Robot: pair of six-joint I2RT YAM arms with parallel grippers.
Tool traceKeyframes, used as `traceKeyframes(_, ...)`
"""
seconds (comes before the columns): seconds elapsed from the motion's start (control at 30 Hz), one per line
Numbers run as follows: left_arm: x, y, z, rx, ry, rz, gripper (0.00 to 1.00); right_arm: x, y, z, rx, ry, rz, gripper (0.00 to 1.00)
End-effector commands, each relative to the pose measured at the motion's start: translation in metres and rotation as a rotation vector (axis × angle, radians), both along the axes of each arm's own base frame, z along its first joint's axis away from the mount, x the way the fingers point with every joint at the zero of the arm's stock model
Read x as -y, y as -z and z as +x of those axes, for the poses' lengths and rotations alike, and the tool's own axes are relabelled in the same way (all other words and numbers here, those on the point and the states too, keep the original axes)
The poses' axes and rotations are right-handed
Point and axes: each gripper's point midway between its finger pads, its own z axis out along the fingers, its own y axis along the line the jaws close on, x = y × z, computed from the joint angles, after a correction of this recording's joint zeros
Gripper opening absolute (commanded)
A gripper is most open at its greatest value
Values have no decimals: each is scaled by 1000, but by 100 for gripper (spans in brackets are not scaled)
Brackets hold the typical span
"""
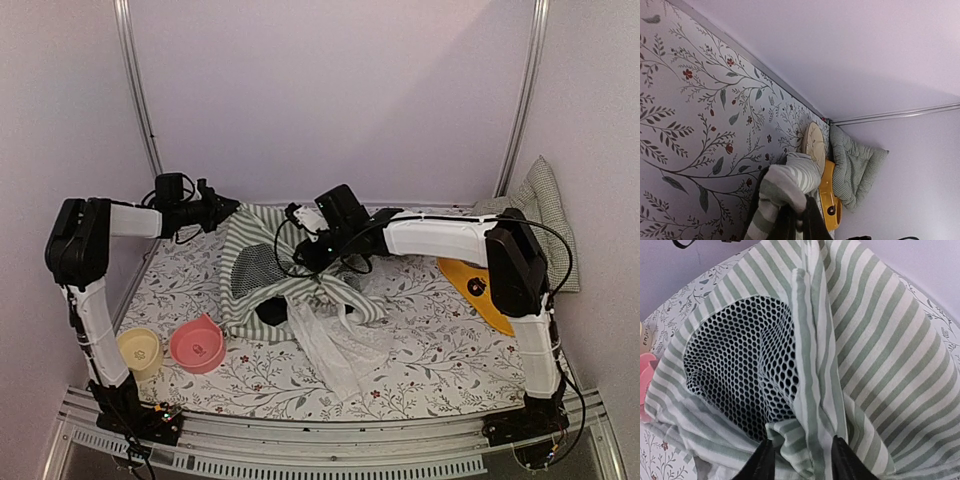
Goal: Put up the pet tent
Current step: Move the tent to the corner of the board.
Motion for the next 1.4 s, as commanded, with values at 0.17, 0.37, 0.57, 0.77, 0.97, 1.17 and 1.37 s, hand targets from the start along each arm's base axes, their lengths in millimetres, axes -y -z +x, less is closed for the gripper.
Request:
traceKeyframes(0.17, -35, 5, 40, 56, 16, 41, 0, 79, -38, -37, -53, 77, -20, 62)
traceKeyframes(0.37, -46, 13, 80, 77, 128, 80, 0, 137, 4, -77, -173, 167, -104, 68)
traceKeyframes(0.57, -65, 35, 102, 51, 186, 122, 0, 163, 43, -107, -287, 165, -184, 71)
traceKeyframes(0.77, -91, 33, 113, 64, 166, 137, 0, 181, 71, -123, -359, 176, -277, 69)
traceKeyframes(0.97, -99, 27, 119, 75, 146, 122, 0, 194, 94, -136, -404, 186, -338, 63)
traceKeyframes(1.17, -95, 25, 120, 74, 146, 109, 0, 188, 106, -138, -401, 186, -358, 42)
traceKeyframes(1.37, -88, 27, 117, 71, 134, 110, 0, 157, 91, -129, -358, 142, -311, 0)
